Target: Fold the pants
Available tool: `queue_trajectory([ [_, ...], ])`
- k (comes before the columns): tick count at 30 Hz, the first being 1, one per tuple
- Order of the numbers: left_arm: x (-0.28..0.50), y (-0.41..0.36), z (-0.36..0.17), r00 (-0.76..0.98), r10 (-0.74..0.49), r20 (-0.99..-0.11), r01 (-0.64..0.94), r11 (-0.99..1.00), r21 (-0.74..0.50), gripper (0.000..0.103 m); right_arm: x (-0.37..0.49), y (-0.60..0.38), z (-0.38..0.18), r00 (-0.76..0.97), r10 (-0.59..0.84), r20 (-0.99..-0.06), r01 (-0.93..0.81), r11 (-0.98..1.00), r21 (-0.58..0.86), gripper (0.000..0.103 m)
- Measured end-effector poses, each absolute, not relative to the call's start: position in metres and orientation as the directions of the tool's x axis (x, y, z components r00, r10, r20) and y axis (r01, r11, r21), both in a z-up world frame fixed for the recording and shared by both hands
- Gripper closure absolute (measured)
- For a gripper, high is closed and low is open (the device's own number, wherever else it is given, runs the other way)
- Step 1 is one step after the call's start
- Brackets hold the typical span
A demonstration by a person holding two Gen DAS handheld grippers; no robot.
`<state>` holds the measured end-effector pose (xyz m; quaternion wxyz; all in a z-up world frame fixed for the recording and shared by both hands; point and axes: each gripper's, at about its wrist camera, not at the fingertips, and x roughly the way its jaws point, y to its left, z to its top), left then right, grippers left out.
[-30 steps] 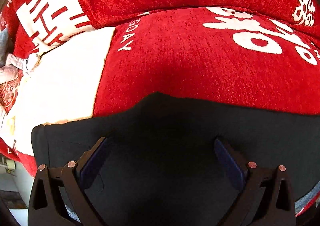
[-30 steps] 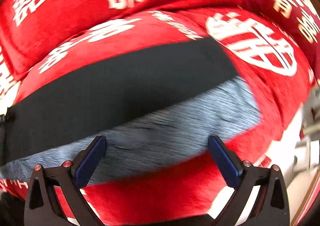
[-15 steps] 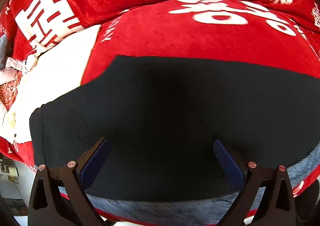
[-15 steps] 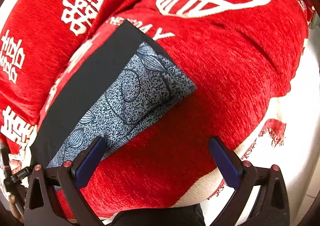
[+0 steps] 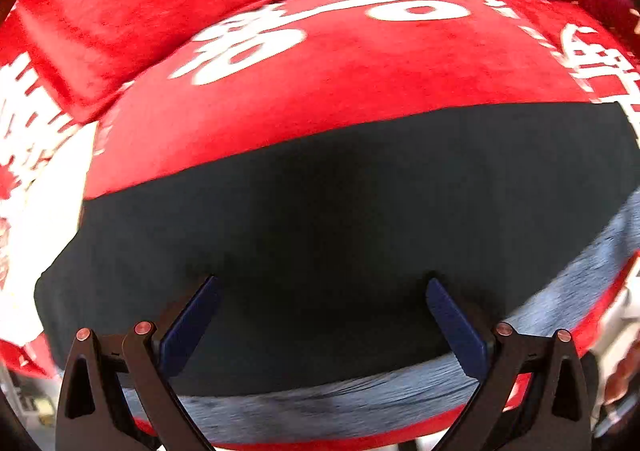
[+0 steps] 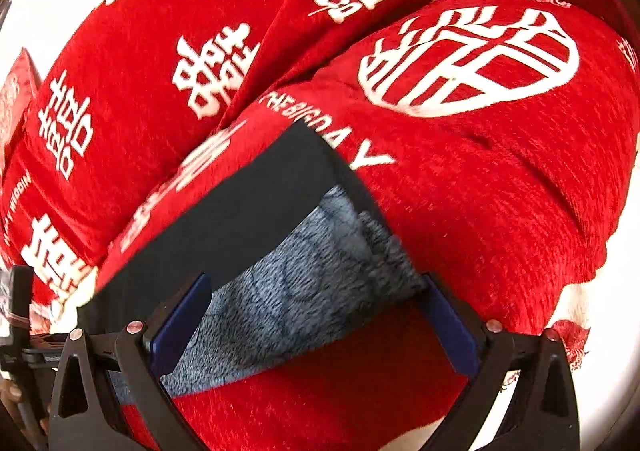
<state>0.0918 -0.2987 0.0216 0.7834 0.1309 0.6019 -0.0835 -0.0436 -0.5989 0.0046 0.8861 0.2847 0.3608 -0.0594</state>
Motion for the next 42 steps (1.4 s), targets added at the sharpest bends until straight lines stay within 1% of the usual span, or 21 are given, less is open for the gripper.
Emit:
queue_trajectory([
  [2, 0.092, -0.314, 0.022, 0.274, 0.042, -0.961, 0.282, 0.952, 0.122, 0.0, -0.05, -0.598, 0.004, 0.73, 0.125, -0.671, 0.286, 0.836, 0.467, 0.001],
  [5, 0.093, -0.328, 0.022, 0.306, 0.065, -0.95, 0.271, 0.95, 0.152, 0.0, -0.056, -0.59, 0.003, 0.737, 0.212, -0.642, 0.2, 0.839, 0.507, 0.001],
  [9, 0.108, -0.328, 0.026, 0.305, 0.071, -0.95, 0.197, 0.971, 0.136, 0.0, -0.035, -0.577, 0.011, 0.74, 0.205, -0.641, 0.149, 0.879, 0.453, 0.003],
  [10, 0.11, -0.331, 0.026, 0.302, 0.087, -0.949, 0.184, 0.972, 0.147, 0.0, -0.025, -0.575, 0.013, 0.739, 0.221, -0.636, 0.131, 0.88, 0.457, 0.006],
  [12, 0.113, -0.336, 0.027, 0.311, 0.14, -0.94, 0.159, 0.967, 0.197, 0.0, -0.009, -0.569, 0.016, 0.722, 0.234, -0.651, 0.116, 0.887, 0.448, 0.017],
  [13, 0.114, -0.335, 0.03, 0.323, 0.161, -0.933, 0.142, 0.966, 0.216, 0.0, -0.002, -0.565, 0.017, 0.711, 0.234, -0.663, 0.109, 0.895, 0.433, 0.025],
  [16, 0.117, -0.329, 0.037, 0.343, 0.149, -0.927, 0.114, 0.974, 0.198, 0.0, 0.005, -0.553, 0.019, 0.692, 0.238, -0.682, 0.077, 0.914, 0.397, 0.031],
  [20, 0.128, -0.328, 0.017, 0.291, 0.17, -0.941, 0.093, 0.974, 0.205, 0.0, 0.005, -0.554, 0.015, 0.695, 0.229, -0.681, 0.092, 0.912, 0.401, 0.031],
  [21, 0.128, -0.327, 0.017, 0.31, 0.164, -0.936, 0.08, 0.977, 0.197, 0.0, 0.007, -0.553, 0.016, 0.697, 0.222, -0.681, 0.098, 0.912, 0.398, 0.029],
  [22, 0.127, -0.327, 0.017, 0.316, 0.166, -0.934, 0.076, 0.977, 0.199, 0.0, 0.009, -0.551, 0.017, 0.695, 0.22, -0.685, 0.098, 0.914, 0.393, 0.025],
  [23, 0.125, -0.327, 0.017, 0.323, 0.171, -0.931, 0.078, 0.975, 0.206, 0.0, 0.013, -0.548, 0.018, 0.69, 0.211, -0.692, 0.098, 0.921, 0.378, 0.023],
  [24, 0.124, -0.327, 0.019, 0.316, 0.174, -0.933, 0.087, 0.974, 0.211, 0.0, 0.017, -0.542, 0.02, 0.678, 0.182, -0.712, 0.102, 0.936, 0.336, 0.023],
  [25, 0.123, -0.323, 0.022, 0.299, 0.167, -0.94, 0.084, 0.976, 0.2, 0.0, 0.019, -0.538, 0.023, 0.67, 0.158, -0.725, 0.103, 0.948, 0.302, 0.031],
  [26, 0.121, -0.316, 0.026, 0.278, 0.14, -0.95, 0.063, 0.984, 0.164, 0.0, 0.018, -0.535, 0.026, 0.669, 0.134, -0.731, 0.109, 0.955, 0.275, 0.047],
  [28, 0.117, -0.31, 0.026, 0.278, 0.119, -0.953, 0.047, 0.99, 0.137, 0.0, 0.012, -0.539, 0.03, 0.676, 0.121, -0.727, 0.124, 0.953, 0.275, 0.059],
  [29, 0.116, -0.314, 0.018, 0.266, 0.137, -0.954, 0.072, 0.984, 0.162, 0.0, 0.011, -0.541, 0.03, 0.675, 0.123, -0.728, 0.133, 0.95, 0.284, 0.066],
  [31, 0.112, -0.319, 0.013, 0.301, 0.143, -0.943, 0.084, 0.981, 0.175, 0.0, 0.01, -0.547, 0.026, 0.657, 0.121, -0.744, 0.162, 0.941, 0.296, 0.072],
  [33, 0.106, -0.325, 0.014, 0.329, 0.179, -0.927, 0.095, 0.971, 0.221, 0.0, 0.008, -0.546, 0.031, 0.657, 0.116, -0.745, 0.177, 0.937, 0.301, 0.075],
  [35, 0.096, -0.333, 0.021, 0.329, 0.208, -0.921, 0.131, 0.956, 0.263, 0.0, 0.007, -0.538, 0.041, 0.669, 0.089, -0.738, 0.169, 0.949, 0.267, 0.077],
  [39, 0.069, -0.326, 0.017, 0.305, 0.166, -0.938, 0.163, 0.961, 0.223, 0.0, 0.01, -0.523, 0.05, 0.655, 0.034, -0.755, 0.162, 0.969, 0.185, 0.077],
  [42, 0.058, -0.325, 0.02, 0.335, 0.161, -0.928, 0.177, 0.957, 0.23, 0.0, 0.016, -0.526, 0.042, 0.615, 0.026, -0.788, 0.194, 0.964, 0.183, 0.078],
])
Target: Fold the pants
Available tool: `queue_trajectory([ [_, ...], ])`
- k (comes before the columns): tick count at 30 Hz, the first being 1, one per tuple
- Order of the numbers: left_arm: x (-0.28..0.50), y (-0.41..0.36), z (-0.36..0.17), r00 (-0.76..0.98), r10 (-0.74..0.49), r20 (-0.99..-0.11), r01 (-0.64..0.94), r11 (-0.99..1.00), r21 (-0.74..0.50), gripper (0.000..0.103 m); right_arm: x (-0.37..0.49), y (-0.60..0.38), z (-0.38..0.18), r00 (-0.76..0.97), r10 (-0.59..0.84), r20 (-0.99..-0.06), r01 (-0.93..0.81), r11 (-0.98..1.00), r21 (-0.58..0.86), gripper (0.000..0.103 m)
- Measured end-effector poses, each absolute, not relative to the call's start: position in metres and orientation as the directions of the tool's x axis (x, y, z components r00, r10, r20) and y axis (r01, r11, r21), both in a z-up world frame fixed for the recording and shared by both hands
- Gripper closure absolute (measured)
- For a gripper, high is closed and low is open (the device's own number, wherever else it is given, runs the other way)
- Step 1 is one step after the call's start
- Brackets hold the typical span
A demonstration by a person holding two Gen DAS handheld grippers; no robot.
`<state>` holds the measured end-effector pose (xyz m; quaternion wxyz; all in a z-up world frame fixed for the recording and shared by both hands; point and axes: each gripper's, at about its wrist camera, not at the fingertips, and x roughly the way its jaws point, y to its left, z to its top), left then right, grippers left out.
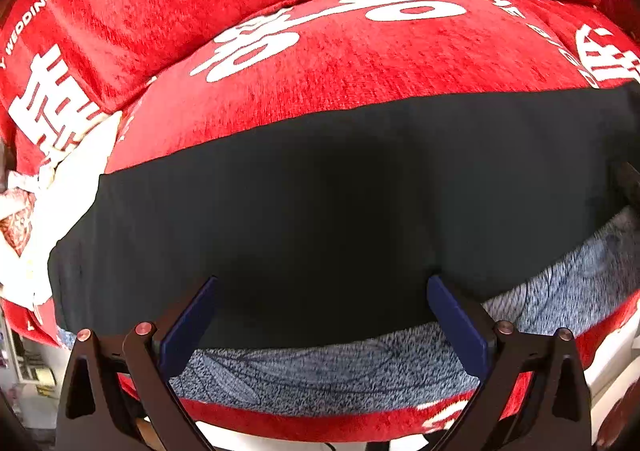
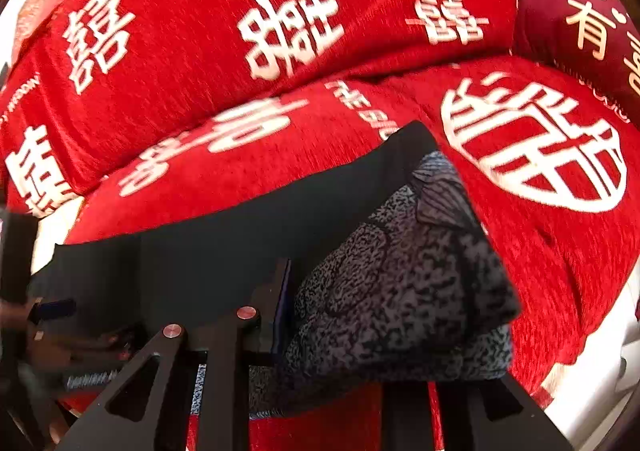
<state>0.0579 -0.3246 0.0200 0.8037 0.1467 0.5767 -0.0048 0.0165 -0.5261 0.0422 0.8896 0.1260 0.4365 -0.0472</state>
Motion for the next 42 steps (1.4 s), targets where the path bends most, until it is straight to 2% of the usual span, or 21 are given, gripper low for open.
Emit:
queue_trajectory([
  [7, 0.054, -0.321, 0.015, 0.355, 0.1, -0.93, 0.243, 0.95, 0.195, 0.0, 0.018, -0.517, 0.056, 0.604, -0.01, -0.797, 0.228, 0.96, 0.161, 0.082],
  [9, 0.055, -0.311, 0.023, 0.282, 0.057, -0.958, 0.239, 0.963, 0.127, 0.0, 0.019, -0.508, 0.067, 0.609, -0.029, -0.792, 0.224, 0.965, 0.138, 0.082],
  [11, 0.043, -0.3, 0.037, 0.272, -0.05, -0.961, 0.251, 0.968, 0.021, 0.0, 0.019, -0.5, 0.074, 0.616, -0.044, -0.786, 0.219, 0.969, 0.117, 0.083],
  [13, 0.035, -0.302, 0.03, 0.301, 0.007, -0.954, 0.28, 0.955, 0.096, 0.0, 0.02, -0.492, 0.079, 0.618, -0.059, -0.784, 0.212, 0.973, 0.094, 0.083],
  [14, 0.035, -0.306, 0.011, 0.246, 0.05, -0.968, 0.304, 0.944, 0.126, 0.0, 0.022, -0.488, 0.08, 0.611, -0.068, -0.788, 0.214, 0.973, 0.082, 0.083],
  [18, 0.039, -0.299, 0.012, 0.212, -0.002, -0.977, 0.29, 0.955, 0.061, 0.0, 0.028, -0.474, 0.08, 0.578, -0.097, -0.81, 0.228, 0.973, 0.046, 0.083],
  [21, 0.034, -0.277, 0.036, 0.28, -0.066, -0.958, 0.279, 0.96, 0.015, 0.0, 0.021, -0.463, 0.092, 0.595, -0.115, -0.796, 0.214, 0.977, 0.018, 0.084],
  [25, 0.039, -0.216, 0.055, 0.313, -0.134, -0.94, 0.189, 0.979, -0.076, 0.0, 0.01, -0.437, 0.113, 0.634, -0.154, -0.758, 0.179, 0.982, -0.05, 0.085],
  [31, 0.052, -0.112, 0.055, 0.306, -0.205, -0.93, -0.026, 0.974, -0.223, 0.0, 0.0, -0.368, 0.136, 0.707, -0.178, -0.684, 0.087, 0.982, -0.167, 0.086],
  [36, 0.063, -0.054, 0.047, 0.329, -0.176, -0.928, -0.104, 0.97, -0.221, 0.0, -0.007, -0.277, 0.136, 0.767, -0.161, -0.621, -0.048, 0.951, -0.305, 0.086],
  [42, 0.06, 0.006, 0.032, 0.326, -0.169, -0.93, -0.185, 0.953, -0.238, 0.0, -0.015, -0.169, 0.09, 0.774, -0.1, -0.625, -0.264, 0.846, -0.462, 0.086],
])
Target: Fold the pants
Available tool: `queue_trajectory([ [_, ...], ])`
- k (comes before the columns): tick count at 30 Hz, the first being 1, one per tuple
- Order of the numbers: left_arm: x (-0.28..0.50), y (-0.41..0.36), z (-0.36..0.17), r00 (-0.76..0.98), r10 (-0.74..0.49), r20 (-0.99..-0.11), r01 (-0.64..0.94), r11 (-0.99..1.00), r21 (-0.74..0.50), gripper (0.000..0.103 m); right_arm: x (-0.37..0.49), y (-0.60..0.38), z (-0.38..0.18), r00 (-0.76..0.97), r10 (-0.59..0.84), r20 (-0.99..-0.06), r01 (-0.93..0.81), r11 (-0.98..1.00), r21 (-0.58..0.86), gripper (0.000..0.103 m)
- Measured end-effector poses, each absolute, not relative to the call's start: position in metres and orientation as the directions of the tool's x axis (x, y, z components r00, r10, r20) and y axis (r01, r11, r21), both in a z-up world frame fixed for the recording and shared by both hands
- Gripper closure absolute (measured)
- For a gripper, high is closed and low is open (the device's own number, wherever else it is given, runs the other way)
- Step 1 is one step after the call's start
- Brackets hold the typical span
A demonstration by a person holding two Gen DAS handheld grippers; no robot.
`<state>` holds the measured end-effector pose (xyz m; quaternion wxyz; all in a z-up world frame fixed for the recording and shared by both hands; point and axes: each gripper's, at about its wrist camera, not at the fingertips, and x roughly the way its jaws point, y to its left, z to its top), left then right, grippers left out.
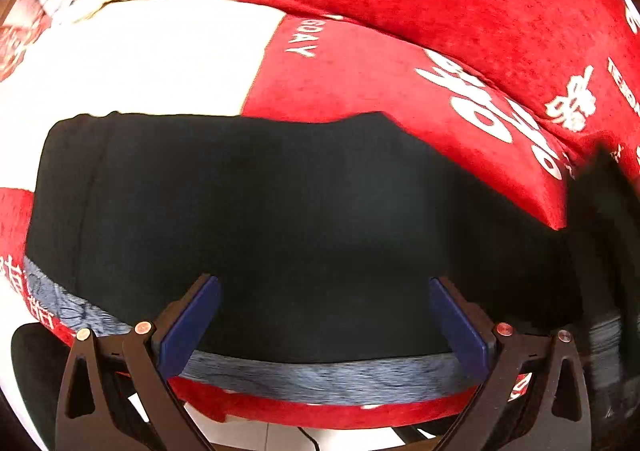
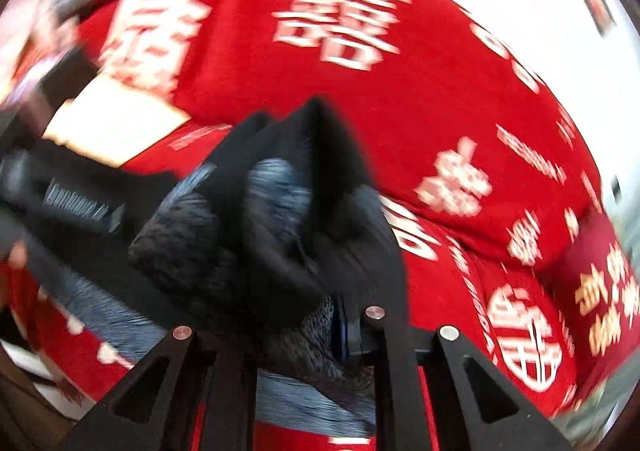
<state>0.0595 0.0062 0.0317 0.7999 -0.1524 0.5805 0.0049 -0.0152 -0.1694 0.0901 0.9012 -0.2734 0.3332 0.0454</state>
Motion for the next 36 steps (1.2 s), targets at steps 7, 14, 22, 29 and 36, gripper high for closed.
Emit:
queue_trajectory([
  [7, 0.055, 0.038, 0.019, 0.323, -0.162, -0.932, -0.227, 0.943, -0.242, 0.0, -0.001, -0.112, 0.017, 0.681, -0.18, -0.709, -0.358, 0.763, -0.538, 0.086],
  [14, 0.057, 0.033, 0.019, 0.328, -0.183, -0.927, -0.208, 0.943, -0.259, 0.0, -0.002, -0.097, 0.011, 0.656, -0.241, -0.715, -0.375, 0.719, -0.586, 0.048],
  [22, 0.056, 0.03, 0.046, 0.376, -0.176, -0.91, -0.178, 0.95, -0.257, 0.0, -0.061, -0.138, 0.081, 0.677, -0.026, -0.736, -0.417, 0.81, -0.412, 0.02],
  [29, 0.05, -0.039, 0.072, 0.398, -0.247, -0.883, 0.005, 0.964, -0.267, 0.0, -0.025, -0.277, 0.088, 0.617, -0.238, -0.751, -0.001, 0.953, -0.303, 0.017],
  [36, 0.046, -0.097, 0.02, 0.254, -0.211, -0.944, 0.092, 0.977, -0.193, 0.0, -0.011, -0.33, 0.037, 0.495, -0.26, -0.829, 0.087, 0.964, -0.251, 0.017],
])
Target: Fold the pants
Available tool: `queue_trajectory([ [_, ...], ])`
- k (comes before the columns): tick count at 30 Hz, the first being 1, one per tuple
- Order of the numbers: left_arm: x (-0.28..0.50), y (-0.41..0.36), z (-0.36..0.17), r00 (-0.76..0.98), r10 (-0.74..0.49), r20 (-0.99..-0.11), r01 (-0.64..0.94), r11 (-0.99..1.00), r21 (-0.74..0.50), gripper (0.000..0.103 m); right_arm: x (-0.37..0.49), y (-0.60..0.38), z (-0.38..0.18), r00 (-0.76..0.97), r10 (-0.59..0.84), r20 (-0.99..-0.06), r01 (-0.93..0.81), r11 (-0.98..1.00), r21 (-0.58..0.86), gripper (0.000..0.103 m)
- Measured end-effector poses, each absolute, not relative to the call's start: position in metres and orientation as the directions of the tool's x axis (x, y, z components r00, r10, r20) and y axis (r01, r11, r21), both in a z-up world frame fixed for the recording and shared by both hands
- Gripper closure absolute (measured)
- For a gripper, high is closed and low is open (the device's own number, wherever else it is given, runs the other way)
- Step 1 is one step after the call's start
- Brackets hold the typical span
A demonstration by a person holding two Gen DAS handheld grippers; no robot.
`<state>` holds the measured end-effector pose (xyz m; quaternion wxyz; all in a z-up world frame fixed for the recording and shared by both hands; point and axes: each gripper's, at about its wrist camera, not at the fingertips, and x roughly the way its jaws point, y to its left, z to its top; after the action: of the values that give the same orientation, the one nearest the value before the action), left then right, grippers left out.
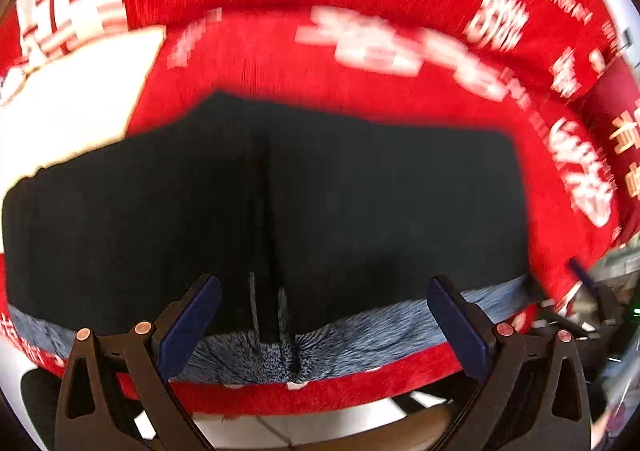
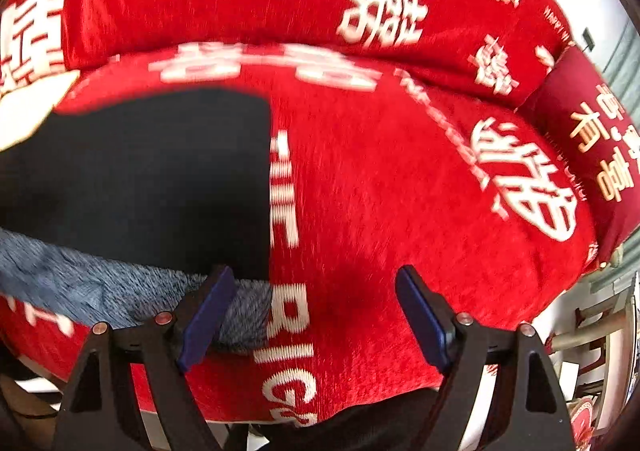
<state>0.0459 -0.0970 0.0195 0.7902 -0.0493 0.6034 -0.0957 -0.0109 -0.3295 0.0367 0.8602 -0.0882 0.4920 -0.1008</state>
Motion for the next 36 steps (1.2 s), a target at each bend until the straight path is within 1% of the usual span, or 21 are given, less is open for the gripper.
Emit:
queue_trajectory([
  [2, 0.049, -0.091, -0.004, 0.196, -0.2, -0.96, 0.052, 0.98, -0.193, 0.0, -0.012, -0.327, 0.04, 0.499, -0.266, -0.825, 0.072, 0.961, -0.267, 0.017],
  [3, 0.049, -0.09, -0.003, 0.211, -0.208, -0.955, 0.054, 0.978, -0.201, 0.0, -0.013, -0.327, 0.042, 0.496, -0.261, -0.828, 0.062, 0.962, -0.266, 0.017],
  [7, 0.049, -0.091, 0.012, 0.253, -0.149, -0.956, 0.05, 0.989, -0.141, 0.0, -0.023, -0.336, 0.064, 0.537, -0.232, -0.811, 0.112, 0.972, -0.205, 0.017],
  [9, 0.05, -0.091, 0.023, 0.288, -0.131, -0.949, 0.04, 0.991, -0.125, 0.0, -0.019, -0.335, 0.06, 0.535, -0.198, -0.821, 0.072, 0.979, -0.189, 0.017],
  [10, 0.051, -0.092, 0.028, 0.297, -0.129, -0.946, 0.04, 0.992, -0.122, 0.0, -0.014, -0.332, 0.052, 0.512, -0.198, -0.836, 0.045, 0.978, -0.204, 0.017],
  [11, 0.053, -0.095, 0.031, 0.307, -0.12, -0.944, 0.044, 0.993, -0.111, 0.0, -0.01, -0.325, 0.035, 0.46, -0.226, -0.859, 0.001, 0.967, -0.254, 0.017],
  [12, 0.054, -0.096, 0.031, 0.31, -0.107, -0.945, 0.049, 0.994, -0.096, 0.0, -0.01, -0.321, 0.027, 0.442, -0.241, -0.864, -0.019, 0.961, -0.278, 0.017],
  [15, 0.058, -0.106, 0.01, 0.269, -0.025, -0.963, 0.073, 0.997, -0.006, 0.0, -0.011, -0.321, 0.041, 0.467, -0.231, -0.854, -0.005, 0.964, -0.264, 0.017],
  [16, 0.059, -0.107, 0.003, 0.251, -0.025, -0.968, 0.077, 0.997, -0.006, 0.0, -0.012, -0.321, 0.047, 0.48, -0.222, -0.849, 0.004, 0.968, -0.251, 0.017],
  [17, 0.059, -0.104, 0.0, 0.248, -0.045, -0.968, 0.059, 0.998, -0.032, 0.0, -0.013, -0.322, 0.058, 0.508, -0.195, -0.839, 0.01, 0.975, -0.22, 0.017],
  [19, 0.061, -0.1, -0.001, 0.239, -0.06, -0.969, 0.035, 0.998, -0.053, 0.0, -0.01, -0.319, 0.075, 0.556, -0.107, -0.824, -0.031, 0.988, -0.149, 0.017],
  [22, 0.061, -0.097, -0.003, 0.232, -0.07, -0.97, 0.021, 0.998, -0.067, 0.0, 0.002, -0.296, 0.078, 0.547, 0.065, -0.835, -0.213, 0.975, -0.064, 0.017],
  [24, 0.06, -0.096, -0.005, 0.236, -0.071, -0.969, 0.014, 0.997, -0.07, 0.0, 0.015, -0.284, 0.067, 0.52, 0.145, -0.842, -0.325, 0.945, -0.038, 0.017],
  [25, 0.059, -0.095, -0.006, 0.239, -0.07, -0.968, 0.014, 0.998, -0.069, 0.0, 0.02, -0.28, 0.06, 0.502, 0.149, -0.852, -0.346, 0.937, -0.041, 0.017],
  [27, 0.057, -0.096, -0.007, 0.245, -0.068, -0.967, 0.021, 0.998, -0.065, 0.0, 0.043, -0.278, 0.035, 0.44, 0.11, -0.891, -0.36, 0.931, -0.063, 0.016],
  [28, 0.056, -0.098, -0.007, 0.246, -0.068, -0.967, 0.023, 0.998, -0.064, 0.0, 0.053, -0.283, 0.031, 0.435, 0.123, -0.892, -0.355, 0.934, -0.045, 0.009],
  [29, 0.054, -0.097, -0.007, 0.245, -0.074, -0.967, 0.022, 0.997, -0.07, 0.0, 0.064, -0.29, 0.031, 0.434, 0.157, -0.887, -0.342, 0.94, -0.001, 0.005],
  [31, 0.055, -0.096, -0.007, 0.239, -0.085, -0.967, 0.015, 0.996, -0.084, 0.0, 0.083, -0.3, 0.03, 0.404, 0.182, -0.896, -0.318, 0.947, 0.049, 0.003],
  [34, 0.055, -0.096, -0.007, 0.24, -0.083, -0.967, 0.015, 0.997, -0.082, 0.0, 0.102, -0.305, 0.032, 0.394, 0.187, -0.9, -0.296, 0.953, 0.069, 0.004],
  [36, 0.055, -0.095, -0.007, 0.244, -0.086, -0.966, 0.019, 0.996, -0.084, 0.0, 0.108, -0.306, 0.048, 0.44, 0.19, -0.878, -0.29, 0.955, 0.061, 0.007],
])
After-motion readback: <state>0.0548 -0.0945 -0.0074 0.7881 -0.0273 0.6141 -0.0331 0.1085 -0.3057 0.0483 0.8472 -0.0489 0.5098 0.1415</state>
